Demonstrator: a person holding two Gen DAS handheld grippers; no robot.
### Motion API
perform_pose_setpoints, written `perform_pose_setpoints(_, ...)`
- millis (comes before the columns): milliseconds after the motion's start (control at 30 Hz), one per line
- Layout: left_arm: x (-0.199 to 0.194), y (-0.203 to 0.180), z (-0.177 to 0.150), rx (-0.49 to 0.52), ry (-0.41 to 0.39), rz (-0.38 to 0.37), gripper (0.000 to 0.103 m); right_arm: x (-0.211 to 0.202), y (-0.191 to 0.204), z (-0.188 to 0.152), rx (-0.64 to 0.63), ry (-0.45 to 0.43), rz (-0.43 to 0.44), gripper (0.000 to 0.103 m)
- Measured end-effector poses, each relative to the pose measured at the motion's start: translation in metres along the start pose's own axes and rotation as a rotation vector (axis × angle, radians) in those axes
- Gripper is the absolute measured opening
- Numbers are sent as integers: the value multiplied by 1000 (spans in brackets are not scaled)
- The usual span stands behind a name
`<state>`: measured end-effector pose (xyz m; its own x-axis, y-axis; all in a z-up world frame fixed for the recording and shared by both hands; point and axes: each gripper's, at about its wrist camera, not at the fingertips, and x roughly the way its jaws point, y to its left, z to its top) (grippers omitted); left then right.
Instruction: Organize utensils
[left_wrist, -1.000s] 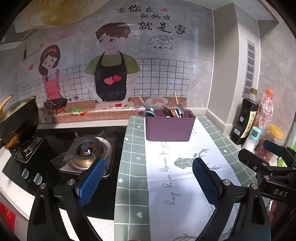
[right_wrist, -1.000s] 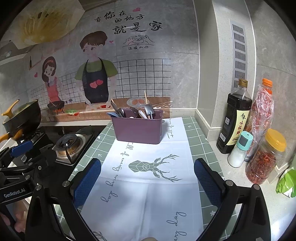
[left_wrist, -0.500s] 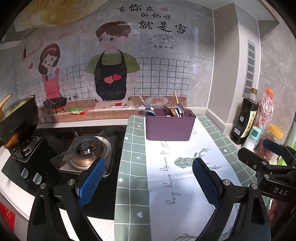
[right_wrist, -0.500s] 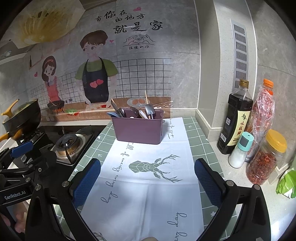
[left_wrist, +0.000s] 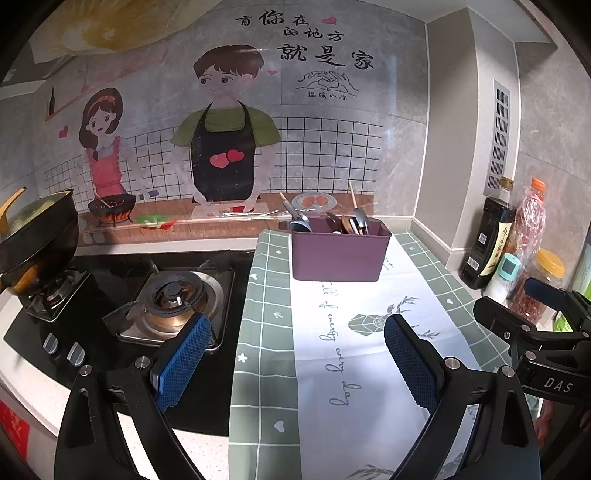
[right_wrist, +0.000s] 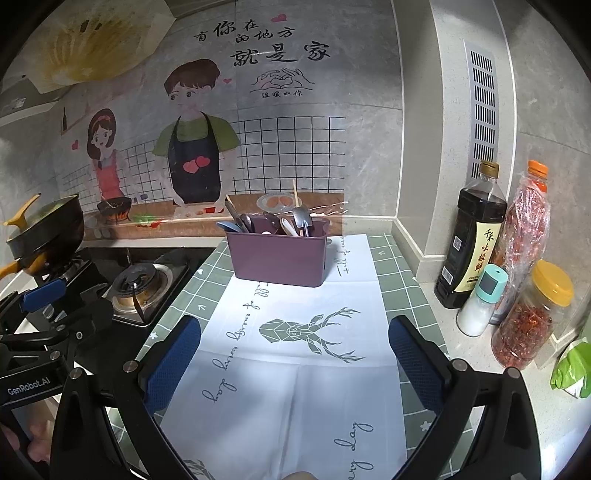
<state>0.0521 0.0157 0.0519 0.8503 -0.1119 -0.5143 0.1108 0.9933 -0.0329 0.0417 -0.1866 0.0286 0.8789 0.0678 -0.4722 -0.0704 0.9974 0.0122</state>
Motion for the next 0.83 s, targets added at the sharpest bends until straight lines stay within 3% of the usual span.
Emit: perform_pose_setpoints(833,-1,-1,3,15,-11,2,95,2,-5,0,7,4,-8,102)
